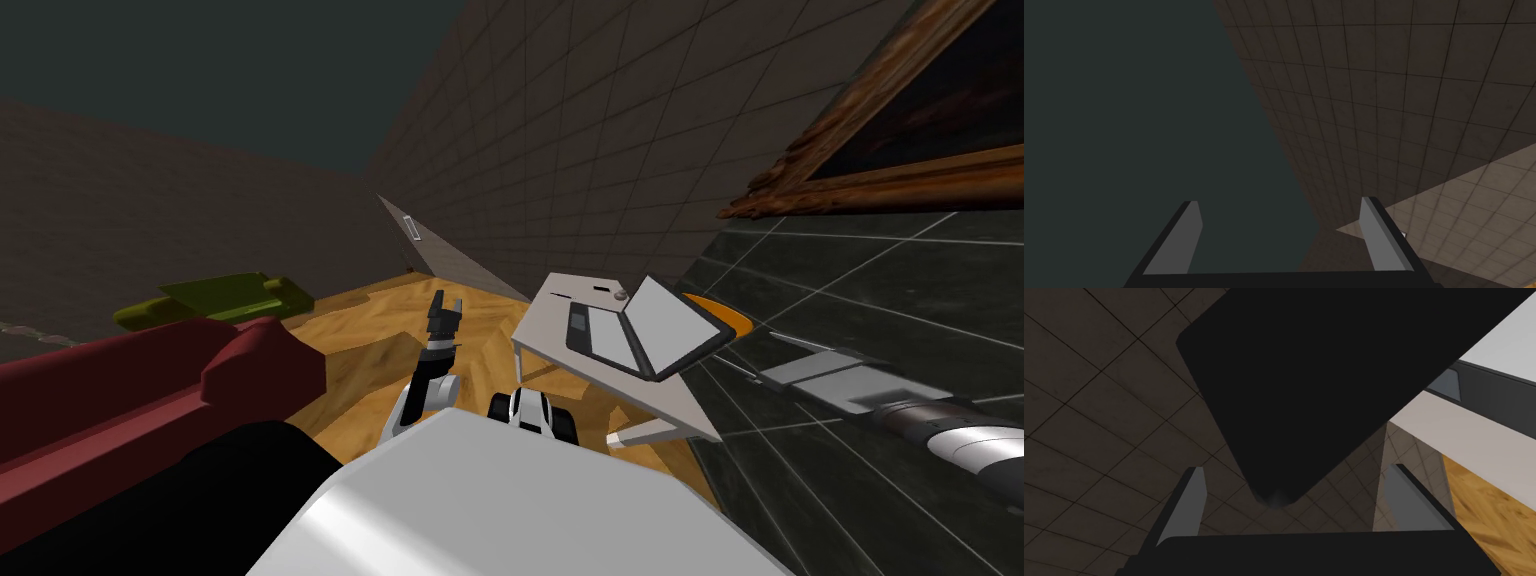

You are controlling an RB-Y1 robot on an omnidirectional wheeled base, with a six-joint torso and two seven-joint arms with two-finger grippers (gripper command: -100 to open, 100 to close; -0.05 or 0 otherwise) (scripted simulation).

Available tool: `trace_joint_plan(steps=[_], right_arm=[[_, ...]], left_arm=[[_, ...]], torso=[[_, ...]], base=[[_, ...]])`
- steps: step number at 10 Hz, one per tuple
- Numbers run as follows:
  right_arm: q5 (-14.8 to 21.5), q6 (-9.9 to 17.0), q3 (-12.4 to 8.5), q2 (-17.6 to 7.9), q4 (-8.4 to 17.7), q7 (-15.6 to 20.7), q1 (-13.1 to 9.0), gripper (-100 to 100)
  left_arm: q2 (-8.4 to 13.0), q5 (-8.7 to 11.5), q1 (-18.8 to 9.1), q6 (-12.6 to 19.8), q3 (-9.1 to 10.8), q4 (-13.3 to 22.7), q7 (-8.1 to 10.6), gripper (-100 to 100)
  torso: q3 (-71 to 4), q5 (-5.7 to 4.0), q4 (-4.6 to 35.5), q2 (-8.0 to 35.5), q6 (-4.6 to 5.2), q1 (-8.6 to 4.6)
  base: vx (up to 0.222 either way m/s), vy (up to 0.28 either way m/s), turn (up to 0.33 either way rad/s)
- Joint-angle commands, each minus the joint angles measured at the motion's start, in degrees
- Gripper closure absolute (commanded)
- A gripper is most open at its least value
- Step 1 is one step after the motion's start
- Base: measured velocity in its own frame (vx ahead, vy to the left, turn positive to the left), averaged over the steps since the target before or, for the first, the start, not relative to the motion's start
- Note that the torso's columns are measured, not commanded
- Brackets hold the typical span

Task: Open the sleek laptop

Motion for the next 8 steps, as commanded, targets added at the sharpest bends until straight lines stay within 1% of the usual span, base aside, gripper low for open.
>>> trace_joint_plan(steps=[1, 2, 3, 4, 5, 6, 7, 8], right_arm=[[1.2, 1.3, -1.5, -2.6, 0.8, 1.3, 1.6, -100], [1.8, 1.8, -2.2, -3.5, 1.2, 2.0, 2.4, -100], [1.5, 1.3, -1.7, -2.9, 1.0, 1.6, 1.8, -100], [1.5, 1.5, -1.7, -3.0, 1.0, 1.7, 1.9, -100], [1.5, 1.5, -1.7, -3.0, 1.0, 1.7, 1.9, 100], [3.3, 3.4, -2.8, -4.3, 0.7, 3.2, 4.4, 100], [3.3, 3.4, -2.8, -4.3, 0.7, 3.2, 4.4, 100], [4.2, 4.3, -3.3, -4.9, 0.5, 4.0, 5.8, 100]], left_arm=[[0.0, 0.0, 0.0, 0.0, 0.0, 0.0, 0.0, 0], [0.0, 0.0, 0.0, 0.0, 0.0, 0.0, 0.0, 0], [0.0, 0.0, 0.0, 0.0, 0.0, 0.0, 0.0, 0], [0.0, 0.0, 0.0, 0.0, 0.01, 0.0, 0.0, 0], [0.0, 0.0, 0.0, 0.0, 0.01, 0.0, 0.0, 0], [0.0, 0.0, 0.0, 0.0, 0.01, 0.0, 0.0, 0], [0.0, 0.0, 0.0, 0.0, 0.0, 0.0, 0.0, 0], [0.0, 0.0, 0.0, 0.0, 0.0, 0.0, 0.0, 0]], torso=[[0.0, 0.03, 0.0, 0.0, 0.01, 0.07], [0.0, 0.01, 0.0, 0.0, 0.0, -0.04], [0.0, -0.01, 0.0, 0.0, 0.0, -0.03], [0.0, -0.02, 0.0, 0.1, 0.01, -0.09], [0.1, -0.02, 0.0, 0.1, 0.01, -0.09], [0.1, -0.15, -0.1, 0.0, 0.02, -0.03], [0.0, -0.26, -0.3, -0.2, 0.07, 0.23], [-0.1, -0.21, -0.3, -0.3, -0.06, 0.2]], base=[[0.065, 0.08, -0.01], [0.06, 0.069, -0.007], [0.027, 0.035, -0.002], [0.006, 0.007, 0.001], [0.008, -0.004, 0.001], [0.063, 0.098, -0.073], [0.061, 0.135, -0.075], [0.069, 0.106, -0.054]])
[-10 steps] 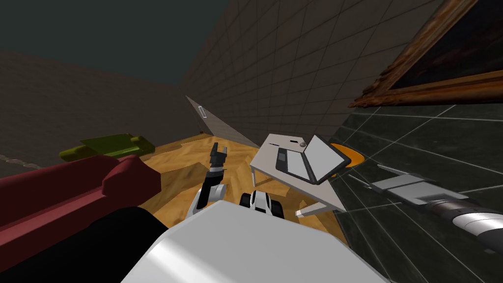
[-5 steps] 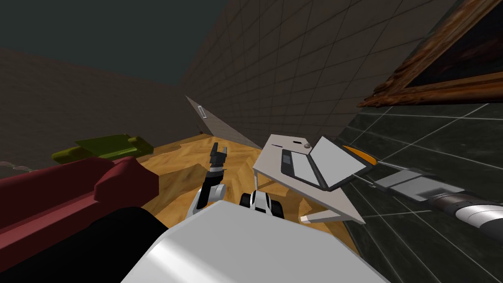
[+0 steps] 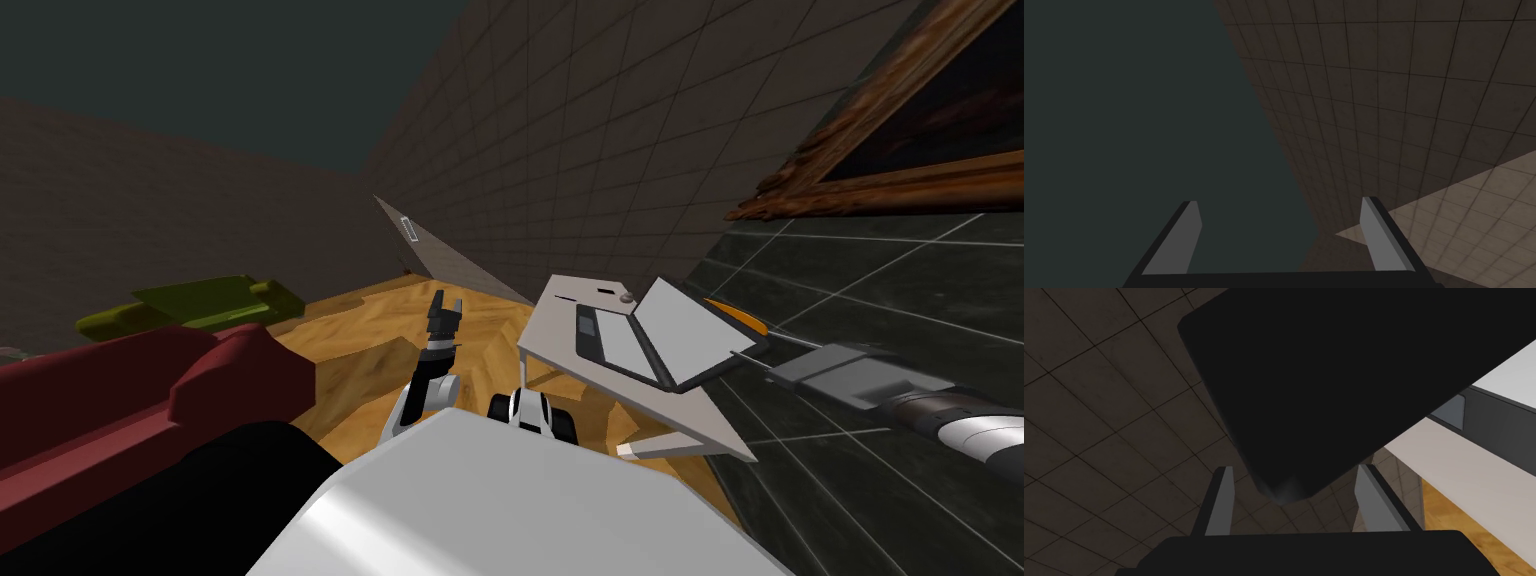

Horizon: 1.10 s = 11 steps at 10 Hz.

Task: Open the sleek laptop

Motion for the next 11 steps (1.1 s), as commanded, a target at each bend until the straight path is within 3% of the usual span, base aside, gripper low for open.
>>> trace_joint_plan(steps=[1, 7, 8, 9, 11], right_arm=[[2.0, 1.7, -0.6, -1.7, -0.8, 1.7, 3.5, 100], [7.4, 7.0, -3.2, -5.7, -2.0, 6.2, 11.6, 100], [6.9, 6.1, -3.2, -5.2, -2.0, 5.7, 10.6, 100], [9.8, 9.2, -0.3, -8.1, 0.8, 3.0, 7.9, 100], [12.8, 10.8, 2.5, -8.7, 1.6, 0.2, 5.0, 100]], left_arm=[[0.0, 0.0, 0.0, 0.0, 0.0, 0.0, 0.0, 0], [0.0, 0.0, 0.0, 0.0, 0.0, 0.0, 0.0, 0], [0.0, 0.0, 0.0, 0.0, 0.0, 0.0, 0.0, 0], [0.0, 0.0, 0.0, 0.0, 0.01, 0.0, 0.0, 0], [0.0, 0.0, 0.0, 0.0, 0.01, 0.0, 0.0, 0]], torso=[[-0.1, -0.01, 0.0, -0.1, -0.1, -0.15], [0.1, 0.0, 0.2, 0.2, 0.23, -0.45], [0.2, 0.05, 0.3, 0.3, 0.25, -0.46], [0.2, 0.09, 0.3, 0.5, 0.17, -0.58], [-0.1, 0.15, 0.2, 0.0, 0.1, -0.32]], base=[[0.083, 0.131, -0.058], [0.073, 0.146, -0.052], [0.032, 0.068, -0.01], [0.142, 0.068, -0.326], [0.119, 0.078, -0.21]])
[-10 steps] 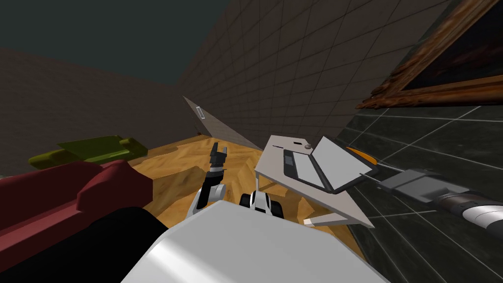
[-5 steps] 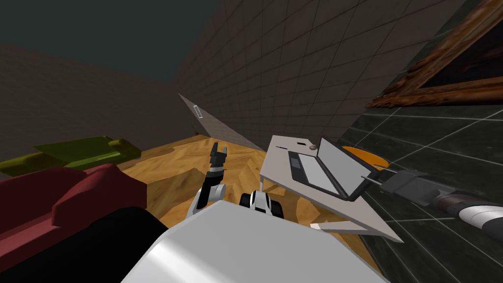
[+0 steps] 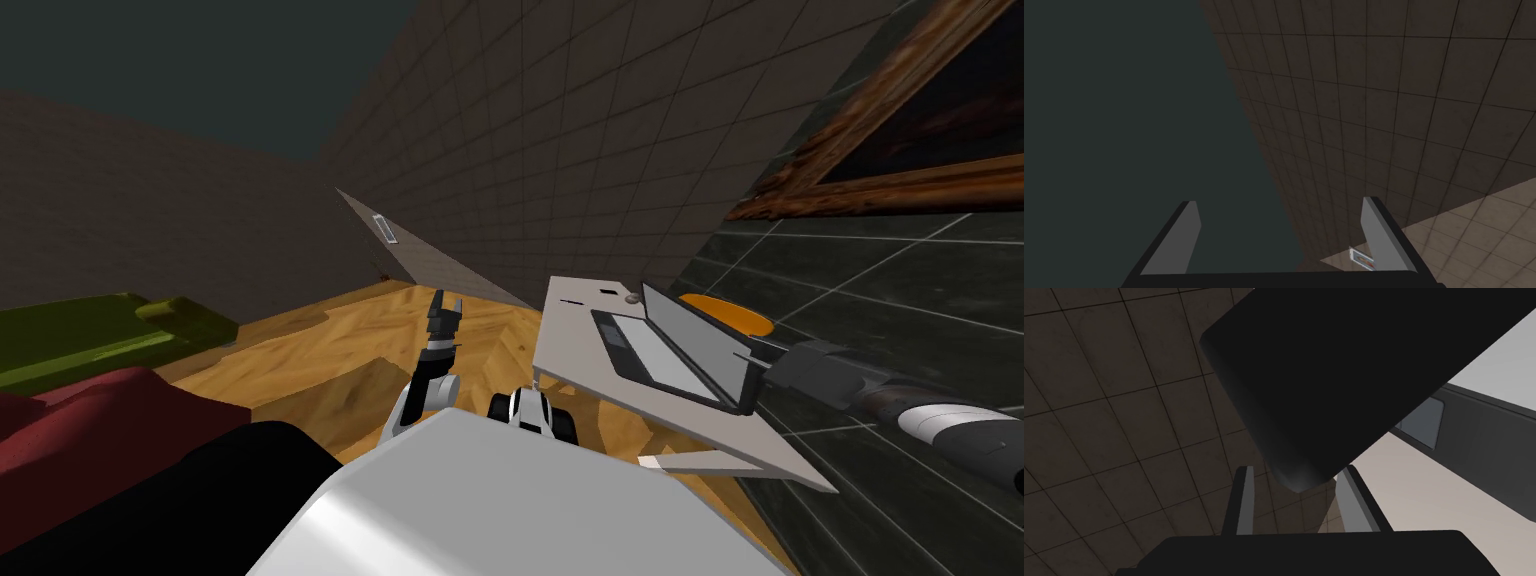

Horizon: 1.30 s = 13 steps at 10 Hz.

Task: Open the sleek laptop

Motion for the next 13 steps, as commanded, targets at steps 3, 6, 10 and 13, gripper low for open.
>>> trace_joint_plan(steps=[3, 6, 10, 13], right_arm=[[7.8, 3.4, 7.7, -2.9, 4.5, -5.7, -6.4, 100], [12.7, 5.9, 13.0, -3.9, 4.7, -8.2, -8.5, 100], [12.9, 5.9, 14.1, -3.9, 4.7, -8.2, -8.5, 100], [14.0, 3.6, 13.8, -1.9, 7.6, -6.3, -10.3, 100]], left_arm=[[0.0, 0.0, 0.0, 0.0, 0.0, 0.0, 0.0, 0], [0.0, 0.0, 0.0, 0.0, 0.0, 0.0, 0.0, 0], [0.0, 0.0, 0.0, 0.0, 0.0, 0.0, 0.0, 0], [0.0, 0.0, 0.0, 0.0, 0.0, 0.0, 0.0, 0]], torso=[[0.1, -0.14, 0.0, 0.1, -0.15, -0.24], [0.1, 0.1, 0.1, 0.3, -0.1, 0.08], [0.1, 0.13, 0.1, 0.2, -0.01, 0.29], [0.1, 0.09, 0.1, 0.2, -0.03, 0.17]], base=[[0.005, 0.041, -0.09], [0.007, 0.042, -0.12], [0.0, -0.001, 0.002], [-0.022, 0.014, 0.128]])
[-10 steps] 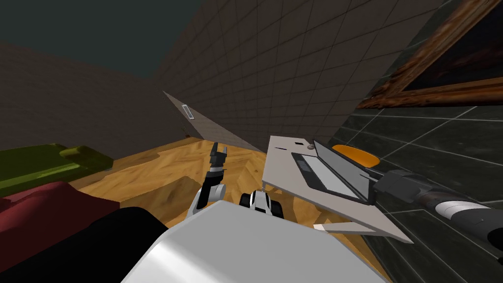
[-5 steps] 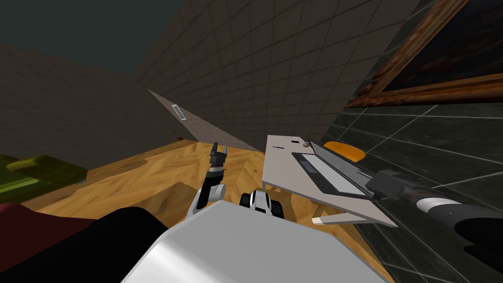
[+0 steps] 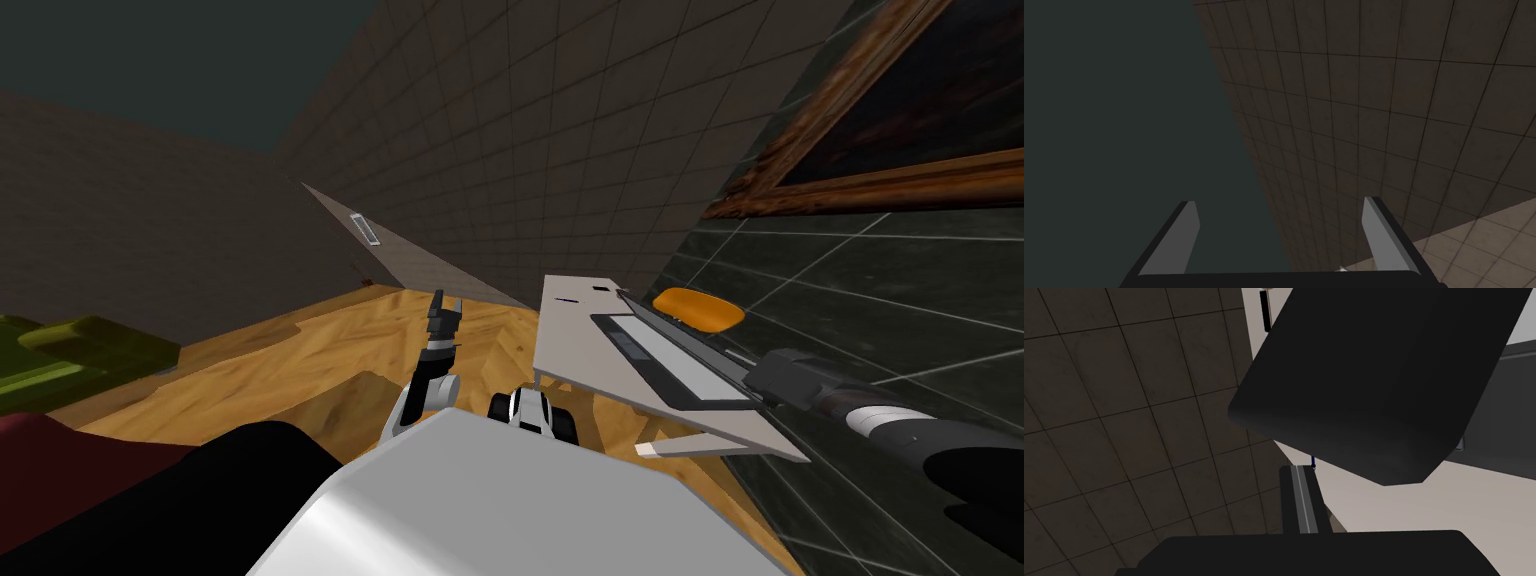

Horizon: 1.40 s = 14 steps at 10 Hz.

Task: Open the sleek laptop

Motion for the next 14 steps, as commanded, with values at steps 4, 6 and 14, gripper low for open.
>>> trace_joint_plan(steps=[4, 6, 14], right_arm=[[3.2, -7.1, -0.8, 5.7, 8.9, 5.6, -5.3, 100], [3.2, -7.1, -0.8, 5.7, 10.7, 5.6, -5.3, 100], [7.5, -15.9, -1.9, 13.3, 23.1, 13.0, -12.4, 100]], left_arm=[[0.0, 0.0, 0.0, 0.0, -0.01, 0.0, 0.0, 0], [0.0, 0.0, 0.0, 0.0, -0.01, 0.0, 0.0, 0], [0.0, 0.0, 0.0, 0.0, 0.0, 0.0, 0.0, 0]], torso=[[0.1, 0.03, 0.0, 0.1, 0.04, 0.04], [0.0, -0.01, 0.0, 0.0, 0.07, -0.08], [0.0, 0.0, 0.0, 0.1, 0.03, 0.0]], base=[[-0.095, 0.096, 0.264], [-0.064, 0.058, 0.066], [-0.06, 0.08, 0.235]])
